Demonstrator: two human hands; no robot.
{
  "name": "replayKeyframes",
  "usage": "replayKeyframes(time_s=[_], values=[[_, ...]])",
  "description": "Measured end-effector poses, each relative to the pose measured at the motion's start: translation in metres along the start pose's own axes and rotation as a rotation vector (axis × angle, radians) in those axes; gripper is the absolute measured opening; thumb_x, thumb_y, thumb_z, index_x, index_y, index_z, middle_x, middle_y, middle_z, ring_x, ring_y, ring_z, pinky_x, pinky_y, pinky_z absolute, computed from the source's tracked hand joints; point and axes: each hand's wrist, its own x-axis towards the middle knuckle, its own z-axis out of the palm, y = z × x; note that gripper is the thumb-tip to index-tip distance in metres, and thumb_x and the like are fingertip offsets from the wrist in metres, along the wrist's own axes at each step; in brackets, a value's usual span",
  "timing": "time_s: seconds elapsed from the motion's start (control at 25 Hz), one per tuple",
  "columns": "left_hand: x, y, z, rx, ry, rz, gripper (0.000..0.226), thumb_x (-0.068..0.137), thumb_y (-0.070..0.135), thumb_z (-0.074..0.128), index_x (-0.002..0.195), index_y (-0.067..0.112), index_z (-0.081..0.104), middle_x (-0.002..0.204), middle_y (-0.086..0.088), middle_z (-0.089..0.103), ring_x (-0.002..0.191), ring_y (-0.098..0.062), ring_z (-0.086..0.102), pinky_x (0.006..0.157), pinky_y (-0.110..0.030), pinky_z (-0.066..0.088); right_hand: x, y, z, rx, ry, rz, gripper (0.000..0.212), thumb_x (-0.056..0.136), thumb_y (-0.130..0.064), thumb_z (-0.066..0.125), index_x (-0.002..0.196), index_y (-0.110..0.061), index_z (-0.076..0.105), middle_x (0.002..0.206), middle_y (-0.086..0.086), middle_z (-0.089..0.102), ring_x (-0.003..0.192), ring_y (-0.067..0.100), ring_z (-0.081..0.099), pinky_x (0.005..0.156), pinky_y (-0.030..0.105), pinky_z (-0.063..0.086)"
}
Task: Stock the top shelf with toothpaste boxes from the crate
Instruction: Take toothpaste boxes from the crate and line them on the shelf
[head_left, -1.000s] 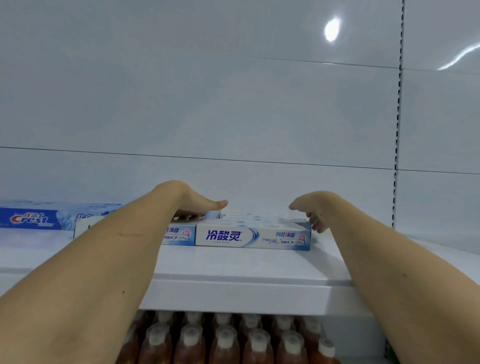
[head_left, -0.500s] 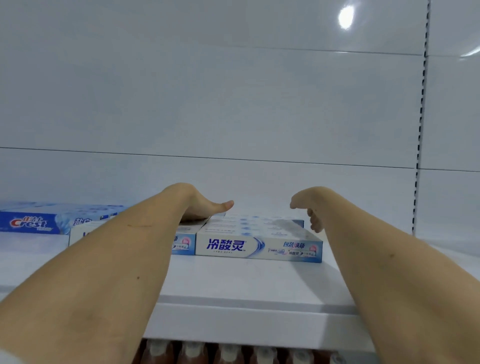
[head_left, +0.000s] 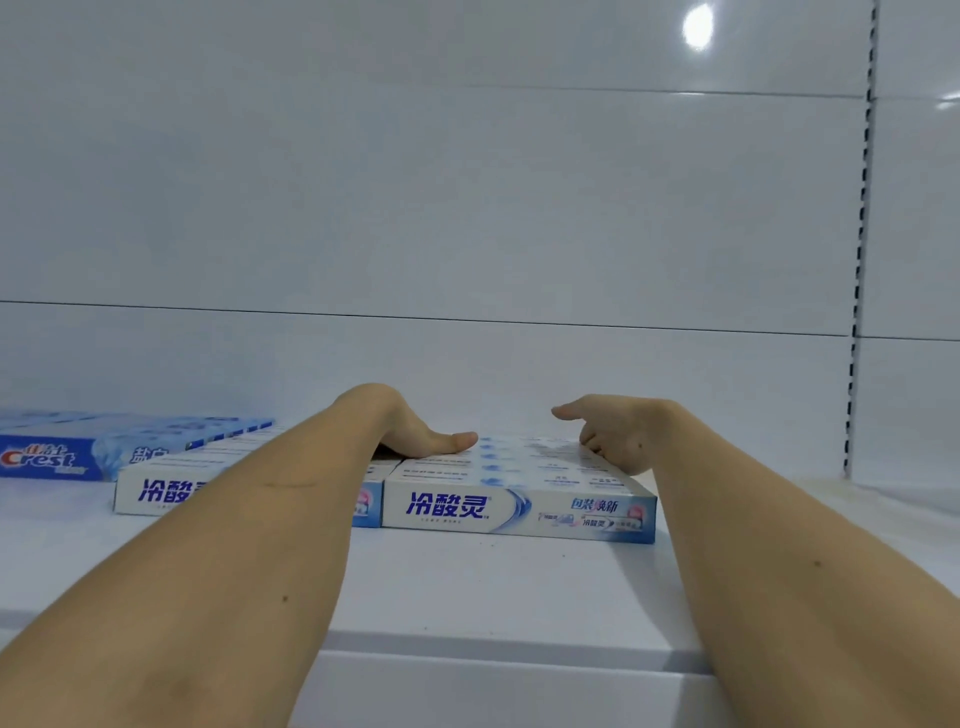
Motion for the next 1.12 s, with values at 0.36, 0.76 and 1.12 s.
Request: replayKeyframes(time_s=[0.36, 0.76, 1.12], values=[[-0.005, -0.003, 0.016, -0.169, 0.099, 0.037, 0.117, 0.054, 0.102, 0.021, 0.145, 0.030, 0.043, 0.136, -0.006, 0.057, 0.121, -0.027, 0.055, 0.104, -0.041, 0.038, -0.016, -0.006, 0.019, -0.161, 0.148, -0.066, 0.057, 0.107, -0.029, 0.031, 0.154, -0.002, 0.014, 0.162, 0.014, 0.016, 0.147, 0.030, 0.022, 0.119, 0.040, 0.022], [-0.072, -0.023, 0.039, -0.629, 0.617, 0.194, 0.083, 0.093, 0.070, 0.008, 0.155, 0.017, 0.023, 0.162, -0.007, 0.020, 0.149, -0.026, 0.017, 0.120, -0.040, 0.008, -0.073, -0.054, 0.069, -0.115, 0.302, -0.673, 0.058, 0.101, -0.036, 0.039, 0.147, -0.001, 0.033, 0.150, 0.016, 0.038, 0.136, 0.034, 0.038, 0.106, 0.037, 0.035], [-0.203, -0.077, 0.183, -0.880, 0.920, 0.725, 0.056, 0.103, 0.050, 0.026, 0.144, 0.020, 0.048, 0.149, 0.001, 0.047, 0.140, -0.009, 0.038, 0.114, -0.023, 0.026, -0.250, 0.035, 0.215, 0.331, 0.310, -1.020, 0.030, 0.096, -0.020, 0.047, 0.121, -0.012, 0.062, 0.123, -0.001, 0.063, 0.117, 0.013, 0.057, 0.103, 0.032, 0.046]])
